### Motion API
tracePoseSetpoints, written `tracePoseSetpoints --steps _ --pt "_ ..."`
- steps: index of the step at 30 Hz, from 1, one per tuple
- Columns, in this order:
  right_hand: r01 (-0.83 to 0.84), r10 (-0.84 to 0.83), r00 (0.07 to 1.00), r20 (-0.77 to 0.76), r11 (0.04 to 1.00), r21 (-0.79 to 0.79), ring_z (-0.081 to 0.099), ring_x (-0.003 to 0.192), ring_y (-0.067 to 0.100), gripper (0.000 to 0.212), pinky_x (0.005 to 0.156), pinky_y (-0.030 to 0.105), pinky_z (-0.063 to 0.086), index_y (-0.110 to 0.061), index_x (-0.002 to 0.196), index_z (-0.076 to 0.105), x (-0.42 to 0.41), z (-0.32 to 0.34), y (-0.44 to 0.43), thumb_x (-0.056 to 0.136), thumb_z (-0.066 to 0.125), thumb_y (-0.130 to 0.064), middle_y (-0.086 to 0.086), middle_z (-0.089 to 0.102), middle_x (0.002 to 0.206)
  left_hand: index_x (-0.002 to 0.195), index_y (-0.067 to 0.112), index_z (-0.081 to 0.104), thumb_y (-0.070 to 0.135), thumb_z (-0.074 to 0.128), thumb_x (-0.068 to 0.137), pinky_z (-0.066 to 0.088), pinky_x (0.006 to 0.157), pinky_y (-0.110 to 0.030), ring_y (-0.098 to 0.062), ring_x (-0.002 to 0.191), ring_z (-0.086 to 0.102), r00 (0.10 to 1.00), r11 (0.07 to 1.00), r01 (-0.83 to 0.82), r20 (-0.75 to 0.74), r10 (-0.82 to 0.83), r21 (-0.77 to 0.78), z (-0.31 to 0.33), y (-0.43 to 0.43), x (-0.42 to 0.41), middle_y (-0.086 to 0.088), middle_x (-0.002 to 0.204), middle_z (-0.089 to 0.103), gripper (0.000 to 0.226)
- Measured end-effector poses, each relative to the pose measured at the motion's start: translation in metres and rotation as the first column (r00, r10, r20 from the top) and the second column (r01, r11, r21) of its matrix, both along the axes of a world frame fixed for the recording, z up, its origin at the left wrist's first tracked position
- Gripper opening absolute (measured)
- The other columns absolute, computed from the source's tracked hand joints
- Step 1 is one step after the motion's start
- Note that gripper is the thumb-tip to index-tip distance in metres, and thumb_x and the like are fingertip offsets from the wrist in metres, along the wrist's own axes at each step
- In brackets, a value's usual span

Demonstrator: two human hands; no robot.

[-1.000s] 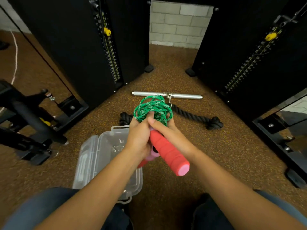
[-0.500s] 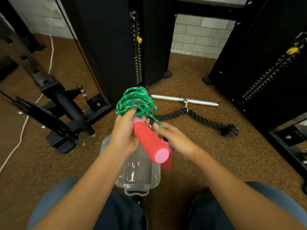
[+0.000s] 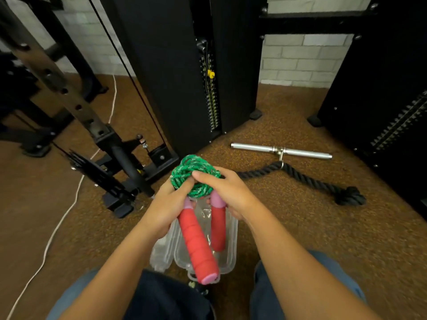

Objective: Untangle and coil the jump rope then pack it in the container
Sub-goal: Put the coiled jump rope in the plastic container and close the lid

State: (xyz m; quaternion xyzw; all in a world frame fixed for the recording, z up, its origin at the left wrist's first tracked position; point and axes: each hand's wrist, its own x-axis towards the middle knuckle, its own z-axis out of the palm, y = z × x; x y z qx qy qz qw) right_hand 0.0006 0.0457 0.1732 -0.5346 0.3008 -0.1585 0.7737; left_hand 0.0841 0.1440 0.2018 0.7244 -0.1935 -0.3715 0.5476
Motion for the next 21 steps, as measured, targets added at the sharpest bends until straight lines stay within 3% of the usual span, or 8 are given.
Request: tracePoseSetpoints --steps 4,7,10,13,17,19,21 --pt "0.102 -0.121 0.990 0.076 0.971 0.217 0.069 0.092 0.027 0.029 0.080 0.038 0.056 -0.003 0.104 0.067 0.022 -0.005 0.011 0.080 0.069 -0.019 0.017 0.071 0.104 0.111 0.014 0.055 0.009 0.050 0.091 0.055 0.071 -0.025 -0.013 0.085 0.064 0.997 0.990 -0.072 -0.035 0.069 -0.119 0.007 0.005 0.005 -0.004 0.103 0.066 0.021" --pt "0.122 -0.138 0.989 0.045 0.958 0.258 0.068 0.096 0.031 0.031 0.090 0.047 0.053 0.000 0.100 0.069 0.033 -0.008 0.016 0.077 0.071 -0.020 0.019 0.071 0.102 0.111 0.013 0.049 -0.001 0.040 0.087 0.054 0.069 -0.025 -0.010 0.087 0.064 0.991 0.984 -0.100 -0.103 0.085 -0.145 0.011 0.016 0.011 -0.007 0.110 0.061 0.029" --pt "0.133 -0.141 0.990 -0.003 0.927 0.351 0.069 0.092 0.034 0.036 0.081 0.046 0.057 0.000 0.105 0.066 0.036 -0.022 0.016 0.076 0.072 -0.021 0.021 0.070 0.102 0.132 0.007 0.038 -0.010 0.032 0.088 0.056 0.061 -0.022 -0.012 0.083 0.067 0.976 0.977 -0.116 -0.205 0.078 -0.180 0.005 0.023 0.018 -0.012 0.114 0.057 0.048" --pt "0.171 -0.145 0.985 -0.095 0.906 0.388 0.068 0.092 0.035 0.053 0.078 0.049 0.057 -0.003 0.112 0.060 0.044 -0.043 0.011 0.070 0.077 -0.030 0.022 0.067 0.109 0.141 0.012 0.025 -0.007 0.043 0.090 0.057 0.060 -0.025 -0.013 0.076 0.068 0.936 0.964 -0.225 -0.306 0.172 -0.145 -0.015 0.024 0.029 -0.009 0.108 0.057 0.057" --pt "0.261 -0.181 0.954 -0.237 0.894 0.364 0.067 0.092 0.034 0.073 0.080 0.052 0.056 -0.004 0.111 0.058 0.060 -0.085 0.007 0.052 0.082 -0.041 0.019 0.065 0.109 0.133 0.006 0.033 -0.004 0.056 0.085 0.056 0.075 -0.032 -0.019 0.083 0.068 0.860 0.936 -0.346 -0.421 0.288 -0.067 -0.062 0.026 0.044 -0.012 0.108 0.061 0.054" --pt "0.312 -0.215 0.935 -0.282 0.878 0.364 0.066 0.094 0.034 0.049 0.086 0.053 0.054 -0.004 0.099 0.064 0.061 -0.113 0.007 0.063 0.080 -0.033 0.019 0.067 0.107 0.128 0.006 0.038 -0.006 0.058 0.084 0.052 0.081 -0.033 -0.020 0.086 0.065 0.825 0.928 -0.372 -0.469 0.316 -0.029 -0.089 0.023 0.051 -0.014 0.109 0.062 0.050" --pt "0.317 -0.205 0.932 -0.299 0.859 0.402 0.067 0.091 0.032 0.029 0.082 0.045 0.055 -0.006 0.095 0.067 0.059 -0.143 0.008 0.074 0.075 -0.024 0.019 0.068 0.107 0.119 0.009 0.046 -0.006 0.059 0.083 0.050 0.077 -0.029 -0.017 0.082 0.062 0.822 0.938 -0.347 -0.477 0.313 0.017 -0.118 0.018 0.059 -0.009 0.096 0.064 0.041"
